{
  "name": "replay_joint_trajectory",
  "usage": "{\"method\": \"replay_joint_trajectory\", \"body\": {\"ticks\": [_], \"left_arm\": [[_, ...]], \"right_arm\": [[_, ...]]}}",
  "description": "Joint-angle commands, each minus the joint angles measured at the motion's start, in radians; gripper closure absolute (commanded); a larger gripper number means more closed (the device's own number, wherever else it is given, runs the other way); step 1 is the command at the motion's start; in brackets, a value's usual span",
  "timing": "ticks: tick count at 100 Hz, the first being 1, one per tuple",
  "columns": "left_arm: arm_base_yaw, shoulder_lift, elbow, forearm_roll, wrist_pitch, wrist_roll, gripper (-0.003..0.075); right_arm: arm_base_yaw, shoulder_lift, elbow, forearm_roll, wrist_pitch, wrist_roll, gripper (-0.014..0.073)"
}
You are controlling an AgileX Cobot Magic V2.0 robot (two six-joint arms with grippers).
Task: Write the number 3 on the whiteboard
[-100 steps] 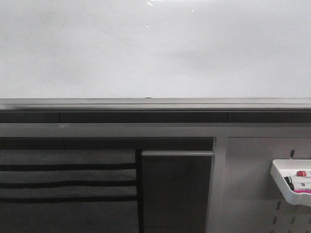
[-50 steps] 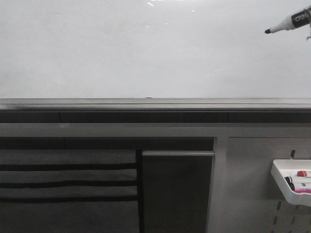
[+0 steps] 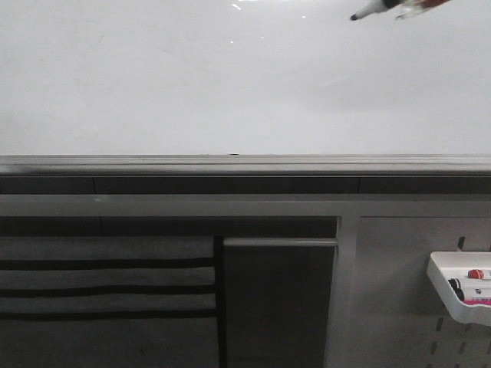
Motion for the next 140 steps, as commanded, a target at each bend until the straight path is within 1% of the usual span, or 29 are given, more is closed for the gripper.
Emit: {"method": "replay_joint_trajectory", "body": {"ticks": [1,9,17,23,42,49,62,69,85,99,109,123,131,140], "left_arm": [[0.003,-0.001,-0.027,-0.014,-0.080,-0.013,0.0246],[0.003,-0.001,-0.027,-0.014,-0.080,-0.013,0.0246],[0.003,-0.001,-0.027,-0.014,-0.080,-0.013,0.0246],[0.003,-0.001,-0.027,-0.014,-0.080,-0.013,0.0246],[0.003,-0.001,-0.027,-0.014,-0.080,-0.013,0.0246],[0.003,-0.001,-0.027,-0.014,-0.080,-0.013,0.0246],[0.003,-0.001,-0.027,-0.014,-0.080,-0.013,0.0246],[0.003,-0.001,-0.027,-0.014,-0.080,-0.013,0.0246],[0.003,-0.001,-0.027,-0.014,-0.080,-0.013,0.0246],[0.003,-0.001,-0.027,-0.014,-0.080,-0.013,0.0246],[0.003,-0.001,-0.027,-0.014,-0.080,-0.013,0.0246],[0.003,-0.001,-0.027,-0.014,-0.080,-0.013,0.0246],[0.003,-0.001,-0.027,-0.014,-0.080,-0.013,0.0246],[0.003,-0.001,-0.027,-0.014,-0.080,-0.013,0.0246]], "right_arm": [[-0.002,0.097,-0.128,0.030,0.031,0.015,0.0590],[0.044,0.168,-0.202,-0.016,0.026,0.015,0.0590],[0.116,0.210,-0.223,-0.074,-0.071,0.028,0.0590],[0.146,0.236,-0.223,-0.102,-0.127,0.036,0.0590],[0.157,0.326,-0.223,-0.121,-0.281,0.036,0.0590],[0.157,0.349,-0.223,-0.121,-0.317,0.036,0.0590],[0.157,0.386,-0.223,-0.123,-0.343,0.036,0.0590],[0.154,0.401,-0.223,-0.146,-0.364,0.036,0.0590],[0.109,0.398,-0.223,-0.151,-0.386,0.048,0.0590],[0.056,0.374,-0.219,-0.151,-0.276,0.051,0.0590],[0.082,0.379,-0.196,-0.140,-0.251,0.051,0.0590],[0.139,0.432,-0.184,-0.140,-0.353,0.051,0.0590],[0.141,0.453,-0.188,-0.140,-0.389,0.051,0.0590],[0.113,0.444,-0.192,-0.140,-0.362,0.051,0.0590]]}}
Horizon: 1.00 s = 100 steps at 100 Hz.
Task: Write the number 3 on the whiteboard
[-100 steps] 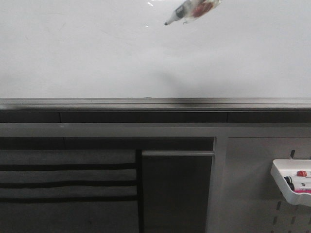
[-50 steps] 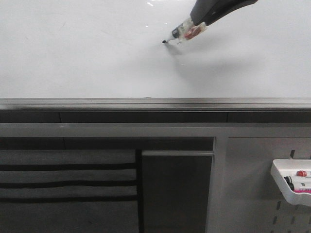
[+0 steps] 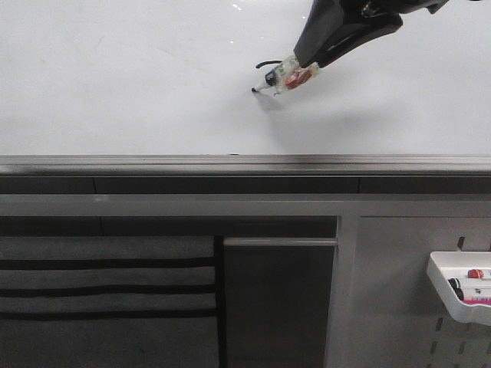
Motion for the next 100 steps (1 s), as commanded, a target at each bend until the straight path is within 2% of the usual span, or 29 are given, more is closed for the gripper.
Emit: {"method": "replay_joint_trajectory", "body": {"ticks": [1,11,24,45,53,65,75,100], "left_arm": [[0.003,-0.001,-0.027,-0.014,-0.073,-0.013,0.0246],[0.003,-0.001,-0.027,-0.014,-0.073,-0.013,0.0246],[0.003,-0.001,-0.027,-0.014,-0.073,-0.013,0.0246],[0.003,-0.001,-0.027,-0.014,-0.073,-0.013,0.0246],[0.003,-0.001,-0.027,-0.014,-0.073,-0.013,0.0246],[0.003,-0.001,-0.027,-0.014,-0.073,-0.013,0.0246],[0.003,-0.001,-0.027,-0.014,-0.073,-0.013,0.0246],[0.003,-0.001,-0.027,-0.014,-0.073,-0.013,0.0246]], "right_arm": [[-0.035,-0.023,-0.027,-0.019,-0.082,0.005,0.0590],[-0.067,-0.065,-0.016,-0.019,-0.010,0.005,0.0590],[-0.049,-0.082,0.024,0.014,0.058,0.005,0.0590],[0.068,-0.010,0.031,0.049,-0.145,0.005,0.0590],[0.092,-0.003,-0.010,0.051,-0.131,0.005,0.0590],[0.115,-0.086,-0.010,0.049,-0.072,-0.002,0.0590],[0.136,-0.196,0.031,0.049,-0.014,-0.097,0.0590],[0.144,-0.402,0.195,0.049,-0.011,-0.188,0.0590]]}}
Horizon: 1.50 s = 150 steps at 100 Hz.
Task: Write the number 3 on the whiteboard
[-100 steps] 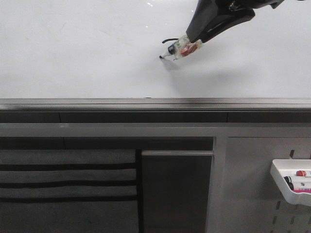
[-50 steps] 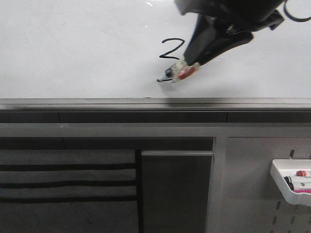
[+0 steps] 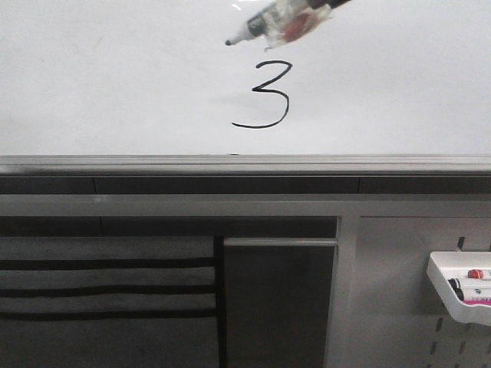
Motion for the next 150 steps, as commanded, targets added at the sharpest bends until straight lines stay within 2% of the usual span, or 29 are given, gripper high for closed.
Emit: {"method": "replay_joint_trajectory", "body": {"ticks": [1,24,66,71,84,95,106,116,127,150], "left_arm": [[0.003,-0.001,-0.027,-0.012,-0.071,-0.013,0.0246],[0.003,-0.001,-0.027,-0.012,-0.081,-0.013,0.0246],[0.003,0.007,-0.027,-0.034,-0.115,0.002,0.0246],[0.003,0.023,-0.034,-0.053,-0.102,0.060,0.0246],[-0.037,0.111,-0.081,-0.193,-0.021,0.323,0.0246],[-0.106,0.201,-0.134,-0.276,0.042,0.505,0.0246],[-0.198,0.310,-0.192,-0.276,0.059,0.567,0.0246],[-0.283,0.404,-0.250,-0.276,0.057,0.631,0.0246],[-0.364,0.506,-0.320,-0.272,0.029,0.691,0.0246],[-0.444,0.659,-0.447,-0.268,-0.018,0.792,0.0246]], "right_arm": [[0.001,-0.085,0.023,0.013,-0.050,-0.034,0.0590],[0.001,-0.186,0.095,0.013,-0.050,-0.034,0.0590],[0.001,-0.187,0.097,0.013,-0.050,-0.034,0.0590],[0.001,-0.187,0.097,0.013,-0.052,-0.038,0.0590],[0.003,-0.187,0.097,0.013,-0.052,-0.088,0.0590],[0.003,-0.187,0.097,0.013,-0.050,-0.187,0.0590],[0.030,-0.187,0.097,0.013,-0.046,-0.387,0.0590],[0.070,-0.187,0.097,0.013,-0.064,-0.497,0.0590],[0.103,-0.187,0.097,0.012,-0.079,-0.514,0.0590],[0.111,-0.187,0.097,-0.007,-0.079,-0.514,0.0590]]}}
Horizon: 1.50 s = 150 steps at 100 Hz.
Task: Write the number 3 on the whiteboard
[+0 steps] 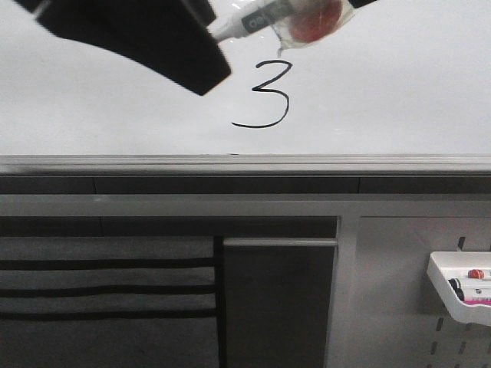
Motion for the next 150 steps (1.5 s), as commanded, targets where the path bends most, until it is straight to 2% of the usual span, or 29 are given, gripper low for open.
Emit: {"method": "replay_joint_trajectory", "body": {"ticks": [1,12,19,45,66,95,112,119,136,141,150], "left_arm": [[-0.028,0.021,-0.075,-0.024,-0.065,0.045,0.0246],[-0.038,0.057,-0.110,-0.021,-0.065,0.061,0.0252],[-0.038,0.071,-0.123,0.005,-0.065,0.061,0.0282],[-0.038,0.070,-0.123,0.021,-0.073,0.071,0.0520],[-0.038,0.070,-0.123,0.021,-0.074,0.071,0.0646],[-0.038,0.070,-0.123,0.011,-0.074,0.071,0.0737],[-0.038,0.070,-0.123,0.009,-0.074,0.071,0.0738],[-0.038,0.070,-0.123,0.009,-0.074,0.071,0.0738],[-0.038,0.070,-0.123,0.009,-0.074,0.071,0.0738],[-0.033,0.070,-0.123,0.009,-0.072,0.071,0.0738],[-0.004,0.070,-0.123,0.009,-0.062,0.061,0.0738]], "right_arm": [[0.000,-0.016,-0.027,0.002,-0.068,-0.012,0.0590],[0.000,-0.016,-0.027,0.002,-0.068,-0.012,0.0590],[0.000,-0.016,-0.027,0.002,-0.068,-0.012,0.0590],[0.000,-0.016,-0.027,0.002,-0.068,-0.012,0.0590],[0.000,-0.016,-0.027,0.002,-0.068,-0.012,0.0590],[0.000,-0.016,-0.027,0.002,-0.065,-0.012,0.0590],[0.000,-0.016,-0.027,0.002,-0.064,-0.012,0.0579],[0.000,-0.016,-0.027,0.002,-0.062,-0.012,0.0526],[0.000,-0.016,-0.027,0.002,-0.062,-0.012,0.0290],[-0.002,-0.018,-0.027,0.002,-0.062,-0.012,0.0261],[-0.033,-0.040,-0.027,0.002,-0.064,-0.010,0.0263]]}}
